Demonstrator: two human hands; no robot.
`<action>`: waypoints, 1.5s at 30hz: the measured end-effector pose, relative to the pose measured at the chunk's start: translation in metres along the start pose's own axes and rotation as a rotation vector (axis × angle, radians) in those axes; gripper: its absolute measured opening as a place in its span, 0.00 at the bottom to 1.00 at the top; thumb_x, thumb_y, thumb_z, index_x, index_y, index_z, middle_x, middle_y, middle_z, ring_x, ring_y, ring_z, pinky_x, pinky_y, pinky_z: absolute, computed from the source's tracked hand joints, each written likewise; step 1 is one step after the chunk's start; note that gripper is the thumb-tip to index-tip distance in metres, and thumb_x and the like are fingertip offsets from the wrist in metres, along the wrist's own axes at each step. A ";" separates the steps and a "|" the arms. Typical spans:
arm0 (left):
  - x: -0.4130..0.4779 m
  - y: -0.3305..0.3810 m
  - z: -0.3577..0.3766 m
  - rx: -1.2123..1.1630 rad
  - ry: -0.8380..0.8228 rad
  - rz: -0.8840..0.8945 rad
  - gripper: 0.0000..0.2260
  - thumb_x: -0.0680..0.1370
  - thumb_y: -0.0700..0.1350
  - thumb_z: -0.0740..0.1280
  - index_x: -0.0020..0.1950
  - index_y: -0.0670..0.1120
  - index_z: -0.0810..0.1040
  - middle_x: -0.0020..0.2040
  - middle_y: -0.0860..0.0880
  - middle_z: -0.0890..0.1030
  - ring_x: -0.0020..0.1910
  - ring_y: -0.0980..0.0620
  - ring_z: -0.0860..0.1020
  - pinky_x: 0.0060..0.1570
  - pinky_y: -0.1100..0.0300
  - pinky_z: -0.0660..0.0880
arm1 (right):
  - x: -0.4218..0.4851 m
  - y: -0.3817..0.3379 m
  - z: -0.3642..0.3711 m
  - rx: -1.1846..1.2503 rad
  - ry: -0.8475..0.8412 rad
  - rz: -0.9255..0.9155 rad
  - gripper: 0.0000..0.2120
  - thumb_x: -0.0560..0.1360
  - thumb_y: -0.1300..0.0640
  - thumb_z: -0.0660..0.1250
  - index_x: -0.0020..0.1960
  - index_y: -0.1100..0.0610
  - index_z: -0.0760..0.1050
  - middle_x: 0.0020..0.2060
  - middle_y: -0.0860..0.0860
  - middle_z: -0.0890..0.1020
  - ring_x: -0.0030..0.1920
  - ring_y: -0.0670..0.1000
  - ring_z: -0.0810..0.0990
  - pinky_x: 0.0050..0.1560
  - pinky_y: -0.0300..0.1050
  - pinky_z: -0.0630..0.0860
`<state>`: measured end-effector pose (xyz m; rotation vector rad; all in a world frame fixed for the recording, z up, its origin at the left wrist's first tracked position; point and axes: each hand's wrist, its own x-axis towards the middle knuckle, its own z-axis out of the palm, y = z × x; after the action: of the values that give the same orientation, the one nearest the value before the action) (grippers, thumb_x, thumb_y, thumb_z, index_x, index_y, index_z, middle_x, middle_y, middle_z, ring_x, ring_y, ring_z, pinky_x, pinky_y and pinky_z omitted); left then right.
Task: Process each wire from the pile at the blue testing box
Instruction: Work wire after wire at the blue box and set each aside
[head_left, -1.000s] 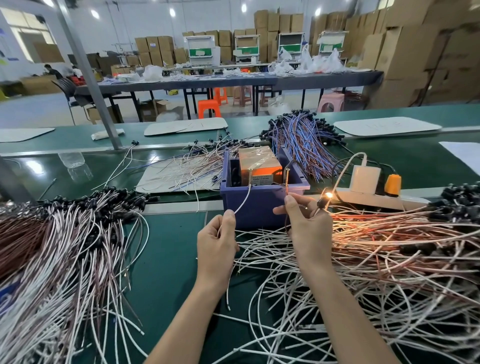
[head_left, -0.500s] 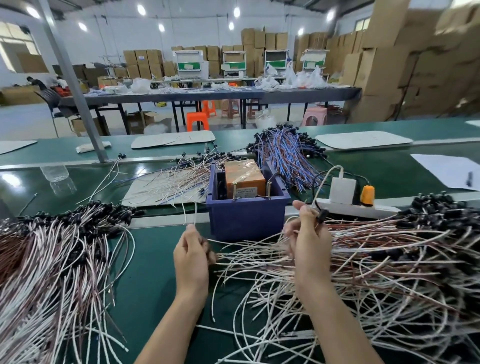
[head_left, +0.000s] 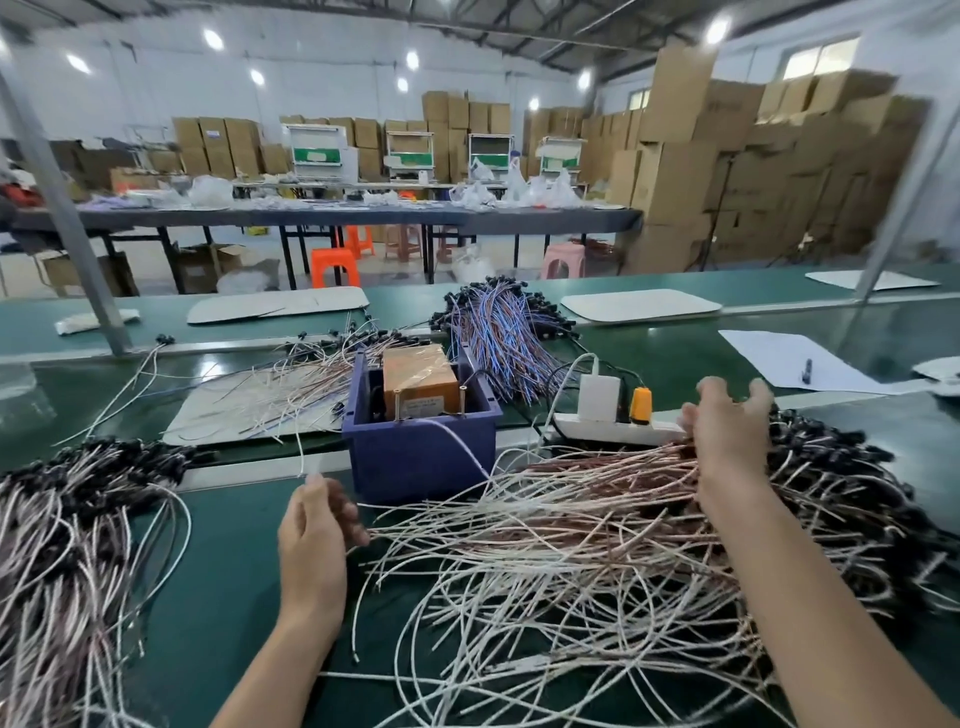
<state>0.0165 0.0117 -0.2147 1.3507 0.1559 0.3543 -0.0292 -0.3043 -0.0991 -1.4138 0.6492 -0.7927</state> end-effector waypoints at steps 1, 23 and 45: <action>0.000 -0.001 0.000 -0.001 -0.001 -0.001 0.16 0.85 0.55 0.57 0.44 0.48 0.74 0.31 0.52 0.75 0.27 0.57 0.74 0.35 0.55 0.74 | 0.000 -0.002 -0.002 -0.086 0.011 -0.021 0.33 0.80 0.54 0.58 0.82 0.50 0.49 0.71 0.57 0.70 0.66 0.57 0.74 0.64 0.56 0.70; -0.005 0.008 0.004 -0.041 -0.002 -0.042 0.18 0.86 0.53 0.53 0.47 0.45 0.75 0.34 0.48 0.73 0.27 0.55 0.72 0.31 0.56 0.71 | -0.139 0.113 0.087 -1.084 -0.539 -0.752 0.27 0.84 0.44 0.48 0.81 0.50 0.55 0.79 0.53 0.63 0.81 0.53 0.54 0.81 0.56 0.42; 0.032 0.022 -0.072 1.536 0.263 -0.022 0.16 0.83 0.41 0.57 0.70 0.43 0.70 0.68 0.41 0.74 0.68 0.41 0.69 0.68 0.45 0.63 | -0.138 0.121 0.083 -0.888 -0.482 -0.801 0.18 0.80 0.54 0.61 0.68 0.53 0.77 0.59 0.51 0.83 0.63 0.51 0.78 0.74 0.51 0.64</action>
<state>0.0202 0.0931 -0.2061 2.8007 0.7670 0.3898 -0.0334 -0.1454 -0.2231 -2.6582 -0.0118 -0.7326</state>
